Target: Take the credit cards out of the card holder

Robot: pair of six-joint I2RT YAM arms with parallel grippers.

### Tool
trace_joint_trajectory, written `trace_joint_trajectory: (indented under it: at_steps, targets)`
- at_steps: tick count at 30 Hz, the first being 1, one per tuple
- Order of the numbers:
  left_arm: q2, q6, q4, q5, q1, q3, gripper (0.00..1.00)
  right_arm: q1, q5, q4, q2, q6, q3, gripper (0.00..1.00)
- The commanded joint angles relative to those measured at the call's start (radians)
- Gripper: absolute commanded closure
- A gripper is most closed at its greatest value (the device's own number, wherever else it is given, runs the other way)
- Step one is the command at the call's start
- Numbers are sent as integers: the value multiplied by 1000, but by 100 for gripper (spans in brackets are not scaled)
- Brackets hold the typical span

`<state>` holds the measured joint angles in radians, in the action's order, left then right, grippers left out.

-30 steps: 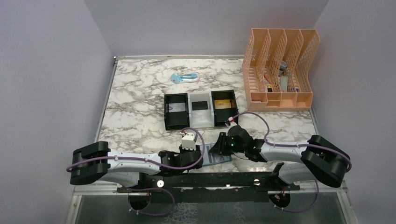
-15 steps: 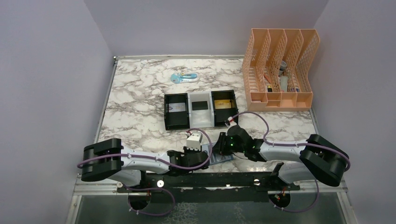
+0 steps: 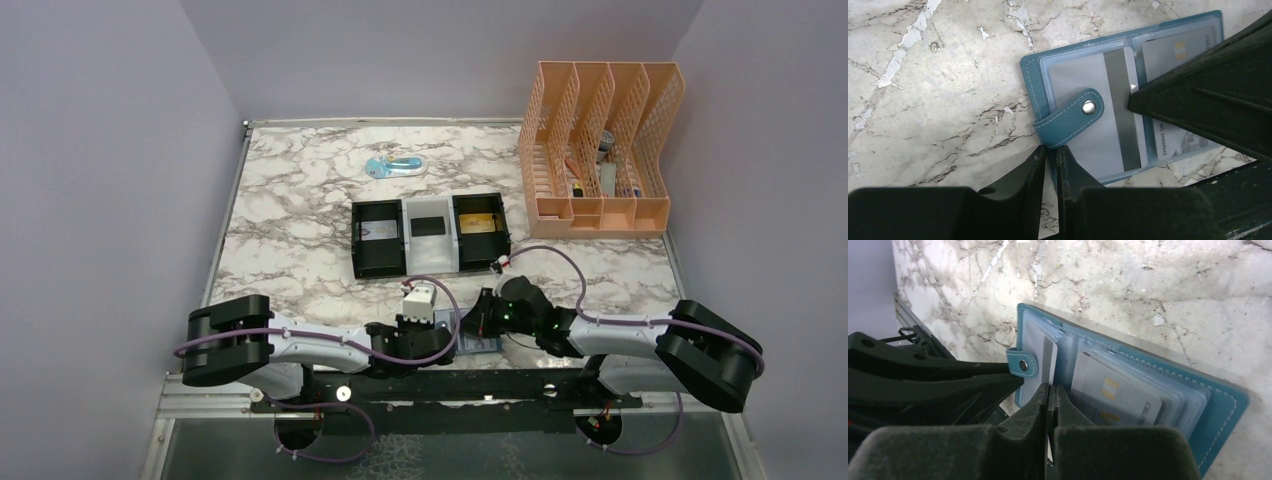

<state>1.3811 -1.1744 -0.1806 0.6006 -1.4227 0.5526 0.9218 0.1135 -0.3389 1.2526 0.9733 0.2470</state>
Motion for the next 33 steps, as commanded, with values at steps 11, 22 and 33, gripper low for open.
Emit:
trace_joint_trajectory:
  at_steps: [11, 22, 33]
  targets:
    - [-2, -61, -84, 15, -6, -46, 86, -24, 83, 70, -113, -100, 9, 99]
    - [-68, -67, -97, 20, -11, -65, 84, -50, 96, 73, -94, -87, 8, 99]
    - [-278, 56, -105, 15, -30, -20, 60, -50, 77, 51, 20, -38, 25, 99]
